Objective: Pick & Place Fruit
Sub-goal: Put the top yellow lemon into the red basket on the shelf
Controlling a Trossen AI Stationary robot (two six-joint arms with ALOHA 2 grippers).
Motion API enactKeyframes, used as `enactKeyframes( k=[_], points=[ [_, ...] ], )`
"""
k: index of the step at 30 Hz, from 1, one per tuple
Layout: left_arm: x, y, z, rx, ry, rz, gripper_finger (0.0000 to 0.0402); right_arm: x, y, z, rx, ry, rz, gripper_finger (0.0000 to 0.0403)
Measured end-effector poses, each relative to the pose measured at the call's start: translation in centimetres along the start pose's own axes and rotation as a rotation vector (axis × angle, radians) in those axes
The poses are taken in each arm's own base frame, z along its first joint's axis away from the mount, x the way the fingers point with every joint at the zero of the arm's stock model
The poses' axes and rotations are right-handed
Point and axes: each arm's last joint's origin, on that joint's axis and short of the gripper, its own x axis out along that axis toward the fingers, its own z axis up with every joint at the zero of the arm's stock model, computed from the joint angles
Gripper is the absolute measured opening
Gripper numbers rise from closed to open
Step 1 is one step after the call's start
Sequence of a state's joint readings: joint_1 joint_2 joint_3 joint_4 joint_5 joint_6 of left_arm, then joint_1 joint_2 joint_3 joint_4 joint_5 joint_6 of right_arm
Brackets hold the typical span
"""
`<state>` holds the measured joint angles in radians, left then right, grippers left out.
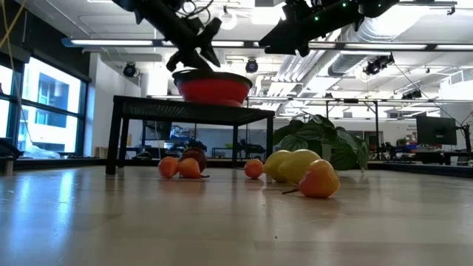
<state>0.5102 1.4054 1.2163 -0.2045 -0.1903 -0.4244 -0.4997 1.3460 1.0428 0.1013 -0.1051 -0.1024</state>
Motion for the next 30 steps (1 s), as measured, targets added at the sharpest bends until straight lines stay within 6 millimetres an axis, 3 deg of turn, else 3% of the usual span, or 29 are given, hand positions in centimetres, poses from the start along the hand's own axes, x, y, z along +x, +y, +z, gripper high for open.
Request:
enactKeyframes(
  k=[10,20,30],
  points=[
    [-3.8,-0.6,1.7,0.048,-0.040,-0.182,0.0115,0.0,0.2,-0.4,0.005,0.043,0.043,0.0258],
    [-4.7,-2.6,0.9,0.169,-0.030,-0.260,0.0006,-0.8,0.4,0.1,0.006,0.025,0.085,0.0239],
    [-5.0,-3.3,0.6,0.104,-0.013,-0.289,0.0018,-2.0,0.4,0.8,0.005,0.011,0.071,0.0190]
  ],
)
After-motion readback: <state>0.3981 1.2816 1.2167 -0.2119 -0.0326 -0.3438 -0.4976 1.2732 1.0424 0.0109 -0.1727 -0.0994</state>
